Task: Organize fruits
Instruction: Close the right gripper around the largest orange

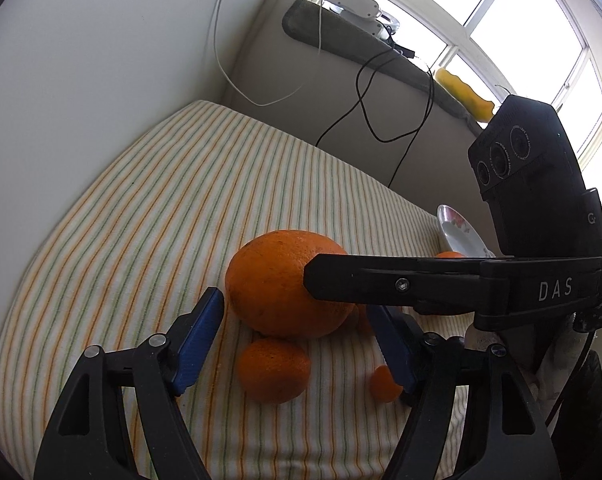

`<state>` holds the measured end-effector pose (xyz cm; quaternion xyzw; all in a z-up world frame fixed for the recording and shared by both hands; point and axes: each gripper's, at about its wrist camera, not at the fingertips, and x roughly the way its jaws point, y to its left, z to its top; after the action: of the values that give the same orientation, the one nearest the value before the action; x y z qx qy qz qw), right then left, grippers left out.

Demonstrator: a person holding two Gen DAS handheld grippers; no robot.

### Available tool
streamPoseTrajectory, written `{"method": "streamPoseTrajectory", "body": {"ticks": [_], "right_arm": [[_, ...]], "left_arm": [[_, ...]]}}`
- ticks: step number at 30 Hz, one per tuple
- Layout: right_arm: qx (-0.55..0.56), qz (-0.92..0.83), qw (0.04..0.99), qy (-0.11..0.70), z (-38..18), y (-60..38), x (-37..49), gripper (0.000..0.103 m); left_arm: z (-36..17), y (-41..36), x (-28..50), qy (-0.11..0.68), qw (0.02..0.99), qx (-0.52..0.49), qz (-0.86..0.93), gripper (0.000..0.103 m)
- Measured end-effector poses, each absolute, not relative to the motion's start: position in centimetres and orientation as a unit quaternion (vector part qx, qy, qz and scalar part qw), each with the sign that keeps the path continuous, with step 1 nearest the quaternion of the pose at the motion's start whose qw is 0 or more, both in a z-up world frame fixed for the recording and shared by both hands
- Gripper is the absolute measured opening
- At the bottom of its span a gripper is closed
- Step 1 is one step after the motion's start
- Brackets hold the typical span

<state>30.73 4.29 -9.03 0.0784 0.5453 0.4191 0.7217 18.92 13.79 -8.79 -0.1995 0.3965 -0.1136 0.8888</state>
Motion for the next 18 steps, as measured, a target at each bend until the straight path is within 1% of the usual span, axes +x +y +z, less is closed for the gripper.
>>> {"method": "streamPoseTrajectory", "body": {"ticks": [1, 8, 18], "right_arm": [[0.079, 0.420, 0.721, 0.546, -9.1, 4.4, 30.8, 0.069], [0.078, 0.420, 0.718, 0.549, -9.2, 4.3, 30.5, 0.070], [0.098, 0.419, 0.719, 0.546, -9.4, 3.4, 30.4, 0.068]], "left_arm": [[-8.8, 13.7, 18.9, 0.397, 0.889, -0.196, -0.113, 0.071], [-8.6, 13.4, 18.8, 0.390, 0.896, -0.185, -0.104, 0.069], [-7.4, 13.0, 18.0, 0.377, 0.906, -0.168, -0.095, 0.068]]}}
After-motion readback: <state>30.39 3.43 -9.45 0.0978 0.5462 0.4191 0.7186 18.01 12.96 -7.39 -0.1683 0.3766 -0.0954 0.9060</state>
